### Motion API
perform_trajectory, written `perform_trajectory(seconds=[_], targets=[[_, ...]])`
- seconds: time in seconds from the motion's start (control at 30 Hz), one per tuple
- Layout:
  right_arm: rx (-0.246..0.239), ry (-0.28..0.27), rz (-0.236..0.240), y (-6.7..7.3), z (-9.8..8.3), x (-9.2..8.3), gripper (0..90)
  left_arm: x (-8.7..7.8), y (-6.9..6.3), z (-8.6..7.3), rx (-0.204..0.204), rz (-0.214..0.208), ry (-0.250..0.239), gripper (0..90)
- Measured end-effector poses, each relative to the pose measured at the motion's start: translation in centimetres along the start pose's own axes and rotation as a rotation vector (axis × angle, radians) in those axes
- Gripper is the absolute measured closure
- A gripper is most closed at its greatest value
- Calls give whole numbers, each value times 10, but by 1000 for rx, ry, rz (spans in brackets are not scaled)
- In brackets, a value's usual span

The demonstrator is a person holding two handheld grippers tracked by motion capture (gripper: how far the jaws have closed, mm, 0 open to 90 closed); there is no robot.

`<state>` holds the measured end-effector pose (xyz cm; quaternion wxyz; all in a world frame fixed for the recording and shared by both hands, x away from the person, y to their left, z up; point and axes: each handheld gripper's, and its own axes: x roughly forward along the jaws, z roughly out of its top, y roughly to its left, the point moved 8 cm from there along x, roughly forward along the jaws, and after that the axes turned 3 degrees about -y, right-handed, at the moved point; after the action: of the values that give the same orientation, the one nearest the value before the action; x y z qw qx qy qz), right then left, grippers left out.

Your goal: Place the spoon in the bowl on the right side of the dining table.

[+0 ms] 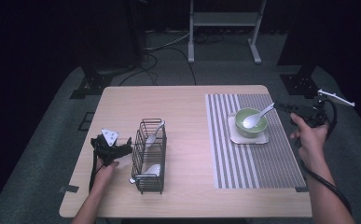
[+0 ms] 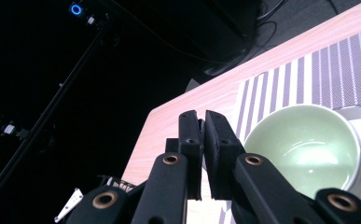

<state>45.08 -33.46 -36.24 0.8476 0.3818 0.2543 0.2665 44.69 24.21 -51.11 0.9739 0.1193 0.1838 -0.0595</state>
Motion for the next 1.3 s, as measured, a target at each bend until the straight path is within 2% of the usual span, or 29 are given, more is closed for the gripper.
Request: perform_trajectory(seconds=[0.93,1.3], targets=[[25,-33,-47,-12,18,11,857,0,0,0,1,0,1,10],[42,-51,-74,-23,24,11,857,0,0,0,0,-2,2,9]])
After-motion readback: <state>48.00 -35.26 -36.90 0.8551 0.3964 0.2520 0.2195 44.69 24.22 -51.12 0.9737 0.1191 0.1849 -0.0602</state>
